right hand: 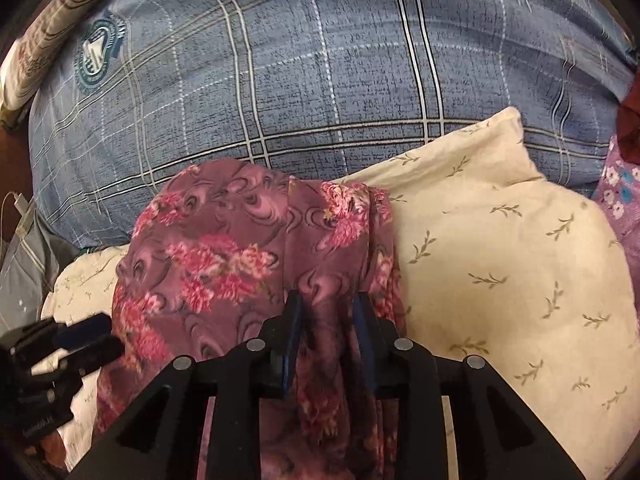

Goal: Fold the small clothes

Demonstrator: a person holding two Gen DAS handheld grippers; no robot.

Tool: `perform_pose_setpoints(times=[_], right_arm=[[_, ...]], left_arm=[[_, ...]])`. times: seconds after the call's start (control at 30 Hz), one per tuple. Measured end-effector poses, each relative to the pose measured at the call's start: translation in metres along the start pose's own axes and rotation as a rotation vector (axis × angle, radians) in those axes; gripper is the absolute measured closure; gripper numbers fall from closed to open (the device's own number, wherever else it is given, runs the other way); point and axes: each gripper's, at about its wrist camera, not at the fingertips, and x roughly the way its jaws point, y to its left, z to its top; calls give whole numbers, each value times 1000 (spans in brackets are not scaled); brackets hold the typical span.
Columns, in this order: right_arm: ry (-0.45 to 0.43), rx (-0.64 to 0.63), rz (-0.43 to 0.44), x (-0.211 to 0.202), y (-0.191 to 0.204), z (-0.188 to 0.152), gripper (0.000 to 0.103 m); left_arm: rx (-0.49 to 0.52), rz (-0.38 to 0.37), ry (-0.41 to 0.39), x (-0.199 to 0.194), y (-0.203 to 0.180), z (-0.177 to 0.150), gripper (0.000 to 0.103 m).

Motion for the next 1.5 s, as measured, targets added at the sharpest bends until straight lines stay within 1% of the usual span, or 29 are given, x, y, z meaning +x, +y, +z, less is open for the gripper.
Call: perform_pose_setpoints(times=[0.03,0.07,0.1,0.17,0.27,0.37,0.4,0.43,0.47,0.5,0.53,0.6,0.67,0.77,0.83,0.9,0.93,0.97,1.03,1.07,1.13,1.17,1.2,1.23,1.27,1.33,1.4,1.5], right_arm=[[2,-4,-3,3,0,0,93],[1,-21,-21,3,2,-1,100],[-5,-36,-37,1,4,-2,99],[-13,-46,-76,0,4,-7,100],[1,-42,-91,7,1,-16,100],[11,-47,-98,8,3,-14,99],[8,-45,-99,4,3,-12,98],[-1,-39,-93,1,3,-11,90],[-10,-28,-89,-6,2,-10,86],[-13,-22,-79,-14,1,-11,76],[-15,-21,-68,-20,1,-12,69],[-18,-33,-47,-37,3,-19,67],[-8,-36,-24,-53,3,-33,62],[11,-30,4,-71,0,-57,62],[13,-26,14,-77,3,-71,61],[35,-37,-3,-73,8,-82,61],[43,-41,-11,-66,9,-84,58],[56,-47,-20,-63,9,-88,55],[66,-35,-3,-60,6,-86,53],[62,-29,10,-62,3,-83,52],[44,-21,19,-68,-2,-78,51],[34,-12,19,-71,-6,-75,49],[29,2,26,-72,-9,-71,40],[23,29,50,-71,-15,-66,32],[17,50,71,-70,-19,-62,30],[20,88,121,-64,-25,-55,30],[38,125,147,-54,-30,-51,30],[57,163,177,-40,-35,-48,30]], left_arm=[[11,5,-3,1,-2,0,69],[17,6,-6,1,-3,0,67],[22,2,-7,2,-5,1,64],[26,1,-1,6,-6,1,61],[39,14,-3,8,-8,0,61],[23,8,3,3,-6,-1,61],[9,4,12,0,-4,-2,61],[-1,-1,16,-4,-2,-2,61],[-11,-5,20,-7,0,-4,61],[-18,-10,22,-12,2,-7,60],[-25,-15,18,-18,4,-11,60],[-39,-26,16,-29,6,-18,59],[-52,-38,20,-38,7,-30,59],[-37,-36,34,-44,2,-45,59],[-10,-16,59,-39,-5,-56,59],[-2,-11,89,-29,-8,-64,59],[-8,-11,98,-25,-6,-66,59],[-21,-21,94,-26,-4,-66,59],[-61,-50,111,-30,3,-59,59],[-65,-54,108,-32,5,-56,59],[-70,-35,81,-38,12,-46,57],[-81,-35,75,-38,15,-41,52],[-112,-49,70,-38,21,-32,44],[-138,-58,67,-36,25,-28,42],[-166,-67,65,-33,30,-23,42],[-226,-95,83,-22,41,-10,42],[-261,-100,95,-11,47,-3,42],[-297,-135,109,5,54,8,42]])
